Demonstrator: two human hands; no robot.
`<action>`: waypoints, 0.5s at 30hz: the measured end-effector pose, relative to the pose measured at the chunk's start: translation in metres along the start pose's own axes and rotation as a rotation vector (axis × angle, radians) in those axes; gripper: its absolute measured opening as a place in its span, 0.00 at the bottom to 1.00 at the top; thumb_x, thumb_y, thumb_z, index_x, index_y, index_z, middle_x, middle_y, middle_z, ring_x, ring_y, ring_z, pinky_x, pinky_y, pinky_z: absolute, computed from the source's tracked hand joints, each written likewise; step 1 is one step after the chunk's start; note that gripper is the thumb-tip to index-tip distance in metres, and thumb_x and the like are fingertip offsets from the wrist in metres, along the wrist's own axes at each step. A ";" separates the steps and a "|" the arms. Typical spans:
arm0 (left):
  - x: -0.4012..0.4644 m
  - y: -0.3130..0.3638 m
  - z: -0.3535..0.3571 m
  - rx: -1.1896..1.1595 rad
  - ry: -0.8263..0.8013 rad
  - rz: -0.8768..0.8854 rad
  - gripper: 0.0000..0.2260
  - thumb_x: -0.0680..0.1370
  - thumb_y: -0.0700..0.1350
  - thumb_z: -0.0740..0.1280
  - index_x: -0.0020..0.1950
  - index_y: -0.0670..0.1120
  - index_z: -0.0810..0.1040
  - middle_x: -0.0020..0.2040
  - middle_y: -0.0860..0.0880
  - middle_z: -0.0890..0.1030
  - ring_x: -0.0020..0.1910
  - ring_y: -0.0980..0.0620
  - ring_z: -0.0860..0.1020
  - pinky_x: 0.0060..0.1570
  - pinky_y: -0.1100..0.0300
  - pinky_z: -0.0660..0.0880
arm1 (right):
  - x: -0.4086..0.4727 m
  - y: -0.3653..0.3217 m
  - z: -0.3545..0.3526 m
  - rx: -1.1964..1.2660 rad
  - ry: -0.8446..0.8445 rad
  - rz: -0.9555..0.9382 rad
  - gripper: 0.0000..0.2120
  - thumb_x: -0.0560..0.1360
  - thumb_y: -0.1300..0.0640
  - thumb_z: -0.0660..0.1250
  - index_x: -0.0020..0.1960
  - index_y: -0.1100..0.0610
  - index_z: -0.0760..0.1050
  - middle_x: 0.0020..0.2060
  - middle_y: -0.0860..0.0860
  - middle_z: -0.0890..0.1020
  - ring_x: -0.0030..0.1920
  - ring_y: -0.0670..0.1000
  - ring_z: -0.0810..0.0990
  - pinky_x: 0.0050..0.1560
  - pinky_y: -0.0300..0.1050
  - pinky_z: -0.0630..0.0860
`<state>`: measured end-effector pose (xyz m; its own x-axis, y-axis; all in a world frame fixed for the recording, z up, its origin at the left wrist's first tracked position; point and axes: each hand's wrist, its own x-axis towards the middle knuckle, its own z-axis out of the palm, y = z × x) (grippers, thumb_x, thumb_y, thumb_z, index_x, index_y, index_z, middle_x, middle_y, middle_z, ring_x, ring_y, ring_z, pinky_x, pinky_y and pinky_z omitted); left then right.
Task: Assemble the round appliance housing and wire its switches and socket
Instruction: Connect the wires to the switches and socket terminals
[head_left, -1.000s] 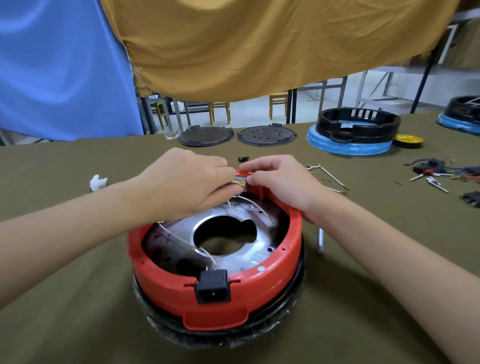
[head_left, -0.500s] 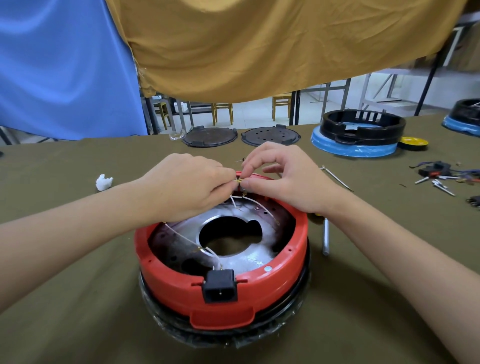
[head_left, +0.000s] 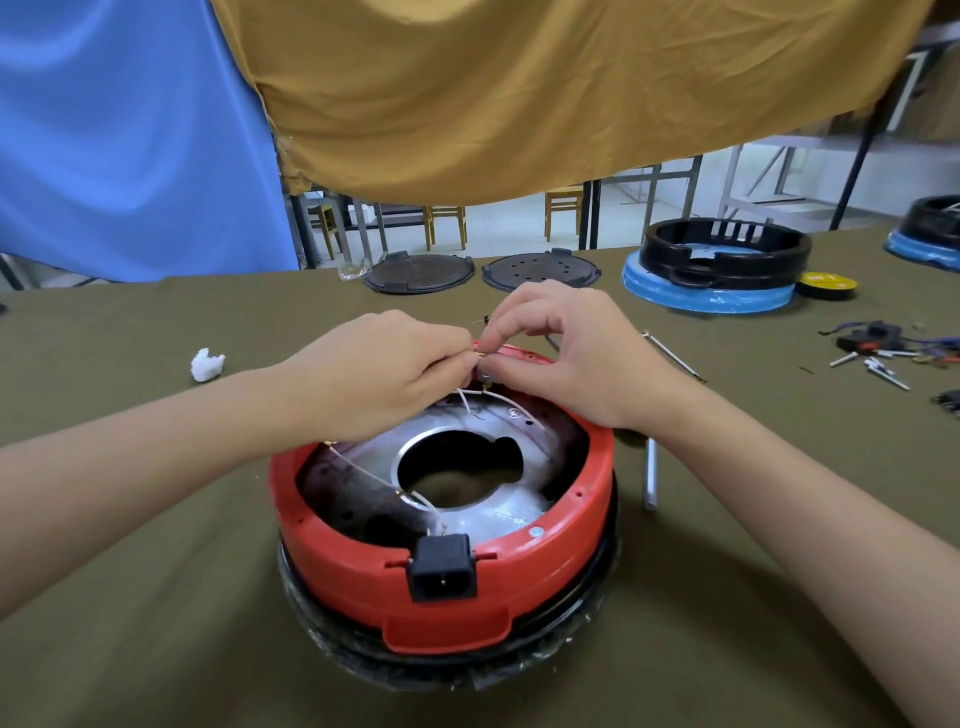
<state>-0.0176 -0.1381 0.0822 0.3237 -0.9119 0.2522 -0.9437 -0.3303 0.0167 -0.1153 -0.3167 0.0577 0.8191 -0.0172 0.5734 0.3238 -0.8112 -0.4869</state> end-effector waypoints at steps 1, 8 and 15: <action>0.000 0.000 0.000 0.055 0.008 0.000 0.15 0.82 0.56 0.51 0.45 0.50 0.73 0.33 0.55 0.74 0.36 0.50 0.74 0.39 0.51 0.72 | 0.000 0.000 0.000 0.004 -0.004 0.007 0.03 0.73 0.55 0.75 0.46 0.54 0.85 0.45 0.43 0.81 0.51 0.45 0.78 0.57 0.47 0.73; -0.004 0.004 0.000 0.448 0.225 0.225 0.15 0.81 0.51 0.55 0.51 0.45 0.79 0.43 0.48 0.78 0.35 0.43 0.79 0.26 0.56 0.67 | 0.004 0.004 0.001 0.036 -0.098 0.090 0.06 0.77 0.57 0.70 0.47 0.57 0.85 0.50 0.48 0.81 0.52 0.44 0.79 0.59 0.46 0.73; -0.001 0.000 0.007 0.163 0.238 0.144 0.15 0.80 0.51 0.58 0.46 0.47 0.82 0.40 0.52 0.80 0.38 0.48 0.79 0.36 0.51 0.75 | 0.003 0.007 0.005 0.193 -0.017 0.253 0.08 0.80 0.58 0.66 0.51 0.58 0.83 0.48 0.50 0.84 0.49 0.47 0.81 0.54 0.42 0.75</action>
<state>-0.0171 -0.1385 0.0756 0.1448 -0.8759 0.4603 -0.9490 -0.2547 -0.1860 -0.1080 -0.3193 0.0525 0.8925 -0.1926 0.4080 0.1916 -0.6569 -0.7293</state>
